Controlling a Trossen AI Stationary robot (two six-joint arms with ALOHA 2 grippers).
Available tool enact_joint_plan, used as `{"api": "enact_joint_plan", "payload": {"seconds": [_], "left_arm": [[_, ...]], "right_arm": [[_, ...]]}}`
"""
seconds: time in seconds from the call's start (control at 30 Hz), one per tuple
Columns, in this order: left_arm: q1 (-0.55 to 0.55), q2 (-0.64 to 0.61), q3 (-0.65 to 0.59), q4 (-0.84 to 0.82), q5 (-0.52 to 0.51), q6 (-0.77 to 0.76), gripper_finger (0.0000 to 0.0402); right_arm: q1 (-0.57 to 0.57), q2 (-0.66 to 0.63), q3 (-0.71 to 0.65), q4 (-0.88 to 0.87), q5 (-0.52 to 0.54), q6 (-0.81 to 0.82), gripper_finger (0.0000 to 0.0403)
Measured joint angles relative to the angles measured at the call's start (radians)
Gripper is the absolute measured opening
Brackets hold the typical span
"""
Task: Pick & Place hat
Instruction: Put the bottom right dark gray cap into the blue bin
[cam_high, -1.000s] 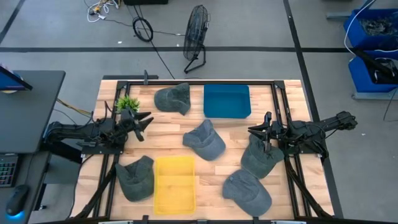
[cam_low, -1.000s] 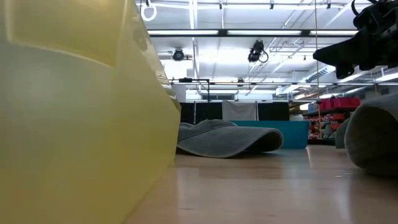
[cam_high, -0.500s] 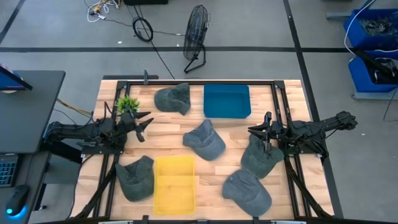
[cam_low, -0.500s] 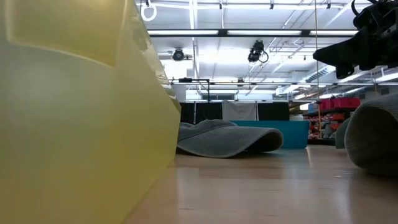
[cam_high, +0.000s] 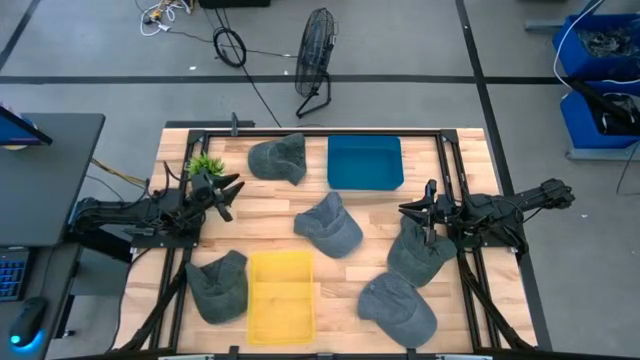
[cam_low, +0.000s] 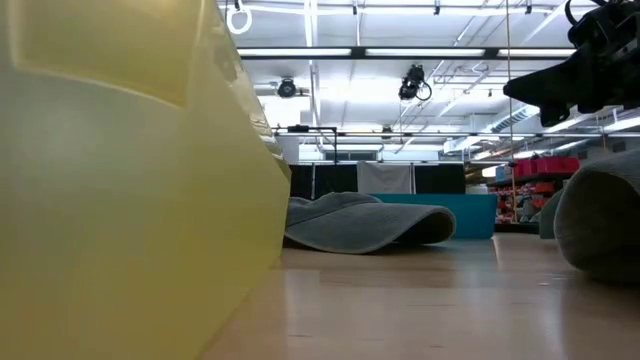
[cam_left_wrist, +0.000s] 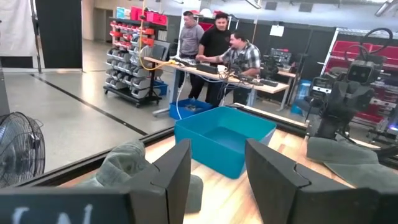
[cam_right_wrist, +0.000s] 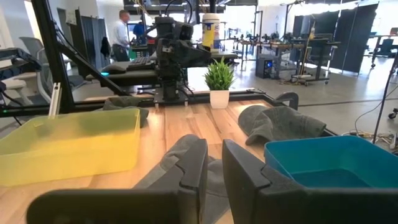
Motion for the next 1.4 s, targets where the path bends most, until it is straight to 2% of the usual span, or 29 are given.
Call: {"api": "enact_joint_plan", "payload": {"seconds": [0.4,0.6,0.7,0.83,0.97,1.07,1.2,1.4], "left_arm": [[0.0,0.0,0.001,0.034,0.0,0.003,0.0156],[0.0,0.0,0.001,0.08,0.012,-0.054,0.0156],[0.0,0.0,0.001,0.106,0.104,-0.05,0.0156],[0.0,0.0,0.001,0.195,0.258,-0.037,0.0156],[0.0,0.018,0.032,0.25,0.304,0.029,0.0156],[0.0,0.088,0.087,0.249,0.304,0.065,0.0156],[0.0,0.247,0.181,0.244,0.298,0.11,0.0156],[0.0,0.488,0.321,0.238,0.237,0.12,0.0156]], "right_arm": [[0.0,0.0,0.0,0.007,0.0,-0.007,0.0054],[0.0,0.0,0.0,0.034,0.001,-0.171,0.0054],[0.0,0.0,0.0,0.06,0.002,-0.292,0.0054],[0.0,0.0,0.0,0.187,-0.011,-0.438,0.0054],[0.0,0.0,0.0,0.25,-0.111,-0.494,0.0054],[-0.001,0.006,0.0,0.326,-0.101,-0.469,0.0054],[-0.014,0.023,0.019,0.438,-0.086,-0.424,0.0054],[-0.031,0.156,0.181,0.347,-0.089,-0.345,0.0075]]}}
